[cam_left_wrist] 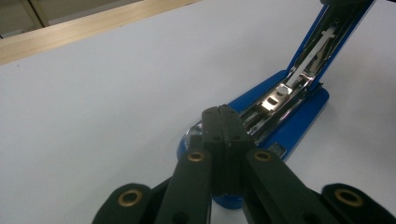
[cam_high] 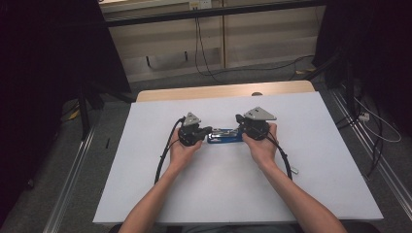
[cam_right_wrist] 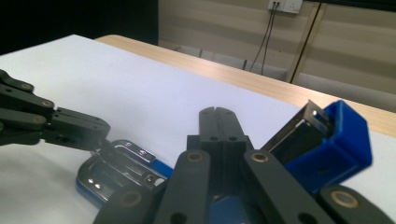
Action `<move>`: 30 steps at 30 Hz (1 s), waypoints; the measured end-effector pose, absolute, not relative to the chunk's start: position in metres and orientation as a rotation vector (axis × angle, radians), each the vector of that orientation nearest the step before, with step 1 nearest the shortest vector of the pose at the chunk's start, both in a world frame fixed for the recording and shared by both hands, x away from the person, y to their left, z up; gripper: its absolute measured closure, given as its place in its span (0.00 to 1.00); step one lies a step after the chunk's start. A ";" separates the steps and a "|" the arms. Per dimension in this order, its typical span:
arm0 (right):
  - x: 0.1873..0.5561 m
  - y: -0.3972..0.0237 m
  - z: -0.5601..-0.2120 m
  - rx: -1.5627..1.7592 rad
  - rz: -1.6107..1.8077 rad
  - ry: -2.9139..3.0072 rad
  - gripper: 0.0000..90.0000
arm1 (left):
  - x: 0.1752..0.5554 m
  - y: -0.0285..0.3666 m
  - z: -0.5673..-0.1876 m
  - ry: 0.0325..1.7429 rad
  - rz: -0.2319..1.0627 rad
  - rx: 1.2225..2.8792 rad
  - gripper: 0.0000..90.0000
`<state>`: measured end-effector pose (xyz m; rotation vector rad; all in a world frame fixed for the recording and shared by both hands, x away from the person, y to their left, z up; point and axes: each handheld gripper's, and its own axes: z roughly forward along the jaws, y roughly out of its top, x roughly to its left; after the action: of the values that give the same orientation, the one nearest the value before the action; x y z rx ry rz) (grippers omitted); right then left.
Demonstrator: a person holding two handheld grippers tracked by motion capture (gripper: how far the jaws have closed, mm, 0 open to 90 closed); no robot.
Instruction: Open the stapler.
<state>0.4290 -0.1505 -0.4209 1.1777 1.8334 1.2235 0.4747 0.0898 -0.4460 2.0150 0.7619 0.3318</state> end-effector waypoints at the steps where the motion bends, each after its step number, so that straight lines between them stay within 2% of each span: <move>1: 0.429 -0.152 -0.421 1.183 1.221 1.834 1.00 | 0.475 0.090 -0.446 0.762 0.332 2.015 1.00; 20: 0.420 -0.190 -0.411 1.195 1.180 1.812 1.00 | 0.475 0.090 -0.446 0.757 0.331 2.014 1.00; 30: 0.418 -0.202 -0.420 1.199 1.181 1.822 1.00 | 0.474 0.090 -0.446 0.756 0.335 2.016 1.00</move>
<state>0.4180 -0.2017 -0.4205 1.1992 1.8220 1.1810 0.4744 0.0898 -0.4461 2.0164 0.7562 0.3349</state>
